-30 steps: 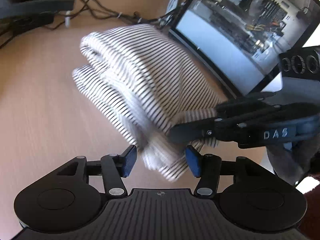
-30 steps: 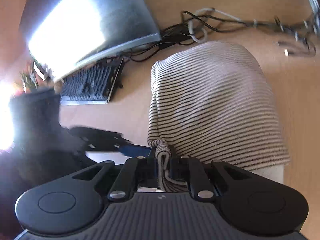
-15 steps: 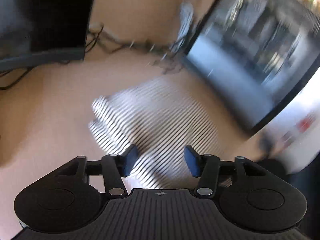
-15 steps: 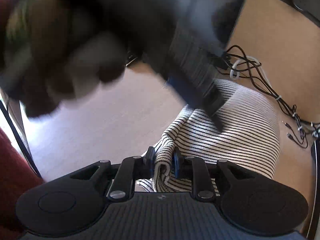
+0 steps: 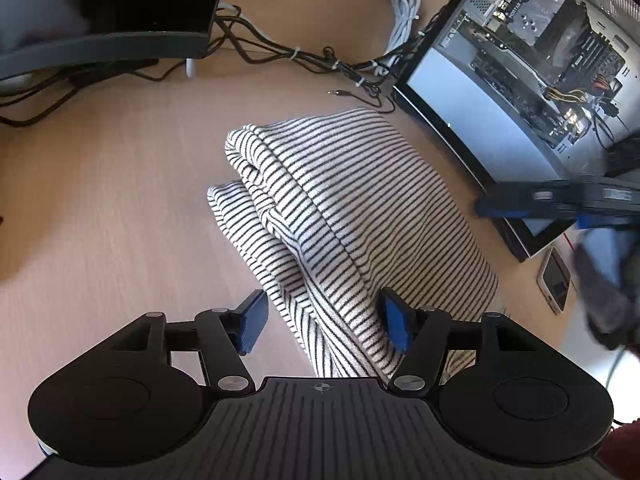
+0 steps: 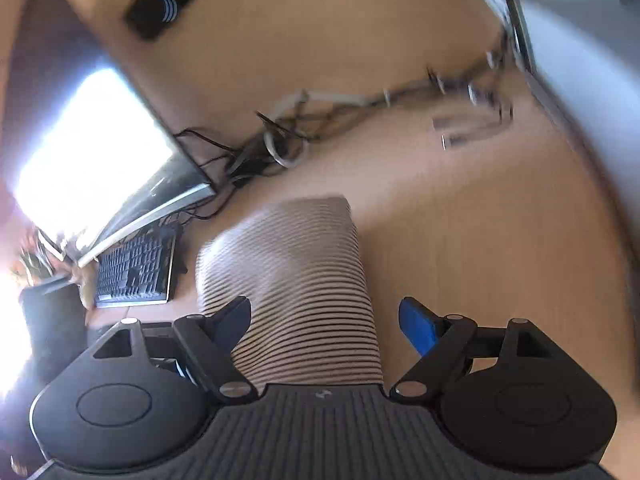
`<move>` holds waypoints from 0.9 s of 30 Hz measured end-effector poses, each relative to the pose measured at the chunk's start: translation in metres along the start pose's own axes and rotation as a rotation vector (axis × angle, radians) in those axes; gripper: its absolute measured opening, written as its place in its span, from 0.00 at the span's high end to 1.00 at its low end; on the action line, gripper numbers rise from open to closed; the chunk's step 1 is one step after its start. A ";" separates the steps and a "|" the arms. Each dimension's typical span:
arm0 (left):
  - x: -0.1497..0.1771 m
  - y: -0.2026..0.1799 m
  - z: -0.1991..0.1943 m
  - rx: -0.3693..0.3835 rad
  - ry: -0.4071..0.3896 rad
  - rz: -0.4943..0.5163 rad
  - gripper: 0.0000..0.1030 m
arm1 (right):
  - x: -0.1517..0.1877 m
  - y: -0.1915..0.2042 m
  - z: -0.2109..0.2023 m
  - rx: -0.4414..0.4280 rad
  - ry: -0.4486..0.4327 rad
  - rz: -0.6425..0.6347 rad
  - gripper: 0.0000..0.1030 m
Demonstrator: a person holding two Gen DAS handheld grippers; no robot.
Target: Fold clothes
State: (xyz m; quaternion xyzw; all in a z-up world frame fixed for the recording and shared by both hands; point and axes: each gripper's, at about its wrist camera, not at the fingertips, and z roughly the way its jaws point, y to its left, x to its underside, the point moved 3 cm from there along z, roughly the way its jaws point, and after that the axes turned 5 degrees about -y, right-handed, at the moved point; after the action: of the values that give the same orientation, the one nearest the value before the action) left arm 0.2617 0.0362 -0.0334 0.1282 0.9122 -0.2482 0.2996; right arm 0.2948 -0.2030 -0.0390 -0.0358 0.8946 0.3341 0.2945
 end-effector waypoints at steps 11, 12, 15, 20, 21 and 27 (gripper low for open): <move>-0.004 0.003 -0.005 -0.063 0.002 0.066 0.35 | -0.002 0.039 -0.005 -0.108 0.031 -0.158 0.52; -0.003 0.003 -0.004 -0.064 0.001 0.072 0.34 | 0.000 0.039 -0.001 -0.074 0.048 -0.202 0.52; -0.002 -0.001 -0.003 -0.068 -0.005 0.100 0.34 | 0.005 0.029 0.017 0.052 0.122 -0.274 0.47; -0.002 -0.008 -0.003 -0.082 -0.016 0.141 0.34 | -0.015 0.016 0.023 0.012 0.099 -0.162 0.19; -0.002 -0.007 -0.003 -0.080 -0.016 0.140 0.34 | -0.022 0.014 0.029 0.008 0.093 -0.139 0.17; -0.002 0.000 -0.002 -0.054 -0.016 0.107 0.30 | -0.058 0.003 0.068 -0.016 0.055 -0.005 0.17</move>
State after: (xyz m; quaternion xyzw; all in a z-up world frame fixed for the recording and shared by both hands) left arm 0.2621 0.0367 -0.0312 0.1667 0.9081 -0.2082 0.3228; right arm 0.3760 -0.1662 -0.0457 -0.0494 0.8996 0.3396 0.2702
